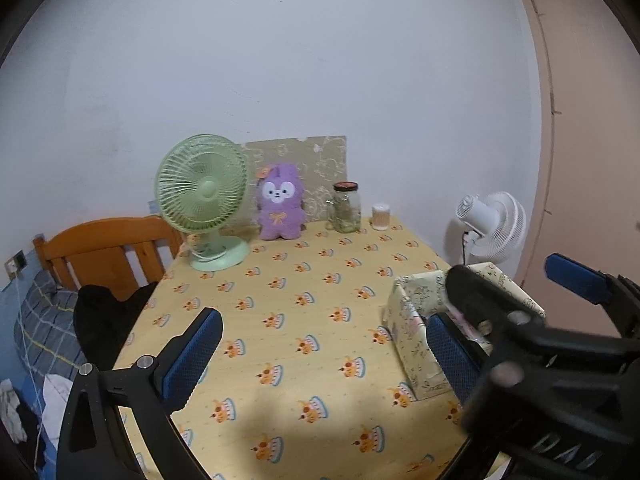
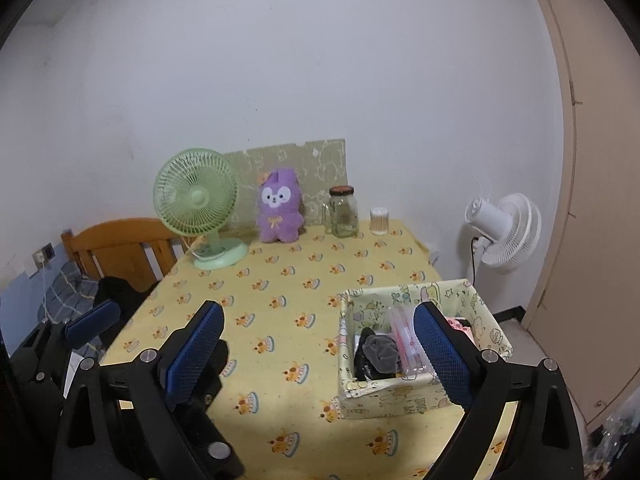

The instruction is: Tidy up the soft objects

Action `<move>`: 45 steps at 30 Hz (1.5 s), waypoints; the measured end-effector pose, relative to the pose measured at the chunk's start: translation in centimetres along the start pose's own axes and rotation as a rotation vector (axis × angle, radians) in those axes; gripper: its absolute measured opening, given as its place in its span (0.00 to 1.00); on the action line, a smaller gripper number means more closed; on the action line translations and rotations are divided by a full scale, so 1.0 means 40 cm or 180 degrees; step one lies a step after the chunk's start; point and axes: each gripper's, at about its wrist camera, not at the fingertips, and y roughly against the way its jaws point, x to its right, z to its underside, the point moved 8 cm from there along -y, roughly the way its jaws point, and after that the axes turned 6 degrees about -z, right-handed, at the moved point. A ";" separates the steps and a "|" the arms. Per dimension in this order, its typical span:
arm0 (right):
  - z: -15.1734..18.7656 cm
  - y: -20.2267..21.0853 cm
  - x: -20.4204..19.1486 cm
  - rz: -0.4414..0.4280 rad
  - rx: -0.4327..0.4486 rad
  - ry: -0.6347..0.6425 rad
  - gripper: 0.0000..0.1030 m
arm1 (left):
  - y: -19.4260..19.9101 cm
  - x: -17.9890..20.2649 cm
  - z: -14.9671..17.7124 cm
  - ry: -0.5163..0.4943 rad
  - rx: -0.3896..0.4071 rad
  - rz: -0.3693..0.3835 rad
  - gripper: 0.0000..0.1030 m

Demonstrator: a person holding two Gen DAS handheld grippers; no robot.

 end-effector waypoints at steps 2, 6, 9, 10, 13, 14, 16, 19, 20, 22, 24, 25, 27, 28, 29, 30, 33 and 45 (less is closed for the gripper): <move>-0.004 0.011 -0.009 -0.0023 0.0027 0.0014 0.95 | 0.013 -0.029 -0.003 0.0061 0.0037 -0.0071 1.00; -0.011 0.026 -0.027 -0.0036 0.0088 0.0054 0.95 | 0.030 -0.069 -0.010 0.0159 0.0102 -0.0170 1.00; -0.011 0.031 -0.034 -0.0051 0.0104 0.0055 0.95 | 0.036 -0.087 -0.006 0.0179 0.0117 -0.0224 1.00; -0.010 0.033 -0.034 -0.0053 0.0107 0.0055 0.95 | 0.037 -0.091 -0.005 0.0184 0.0118 -0.0234 1.00; -0.007 0.036 -0.038 -0.0062 0.0108 0.0056 0.95 | 0.043 -0.103 -0.005 0.0201 0.0138 -0.0264 1.00; -0.006 0.038 -0.039 -0.0065 0.0115 0.0054 0.95 | 0.047 -0.103 -0.003 0.0200 0.0144 -0.0275 1.00; -0.007 0.042 -0.038 -0.0056 0.0122 0.0050 0.95 | 0.048 -0.106 -0.003 0.0202 0.0151 -0.0272 1.00; -0.012 0.041 -0.036 -0.0055 0.0137 0.0046 0.95 | 0.049 -0.110 -0.005 0.0199 0.0164 -0.0290 1.00; -0.013 0.041 -0.036 -0.0057 0.0143 0.0043 0.95 | 0.051 -0.111 -0.005 0.0207 0.0166 -0.0293 1.00; -0.016 0.041 -0.036 -0.0060 0.0146 0.0046 0.95 | 0.050 -0.117 -0.006 0.0241 0.0161 -0.0301 1.00; -0.020 0.041 -0.036 -0.0056 0.0154 0.0063 0.95 | 0.049 -0.124 -0.005 0.0264 0.0154 -0.0312 1.00; -0.021 0.040 -0.036 -0.0053 0.0156 0.0066 0.95 | 0.048 -0.125 -0.005 0.0267 0.0148 -0.0312 1.00; -0.022 0.040 -0.035 -0.0049 0.0161 0.0067 0.95 | 0.048 -0.129 -0.006 0.0278 0.0149 -0.0321 1.00; -0.022 0.040 -0.034 -0.0047 0.0160 0.0064 0.95 | 0.049 -0.132 -0.006 0.0286 0.0158 -0.0329 1.00; -0.022 0.038 -0.032 -0.0042 0.0159 0.0059 0.95 | 0.051 -0.133 -0.007 0.0288 0.0165 -0.0332 1.00; -0.022 0.039 -0.030 -0.0040 0.0162 0.0052 0.95 | 0.051 -0.134 -0.007 0.0286 0.0168 -0.0340 1.00; -0.022 0.039 -0.027 -0.0029 0.0162 0.0042 0.95 | 0.052 -0.132 -0.007 0.0286 0.0172 -0.0342 1.00; -0.027 0.037 -0.020 -0.0011 0.0166 0.0032 0.96 | 0.051 -0.134 -0.007 0.0300 0.0163 -0.0344 1.00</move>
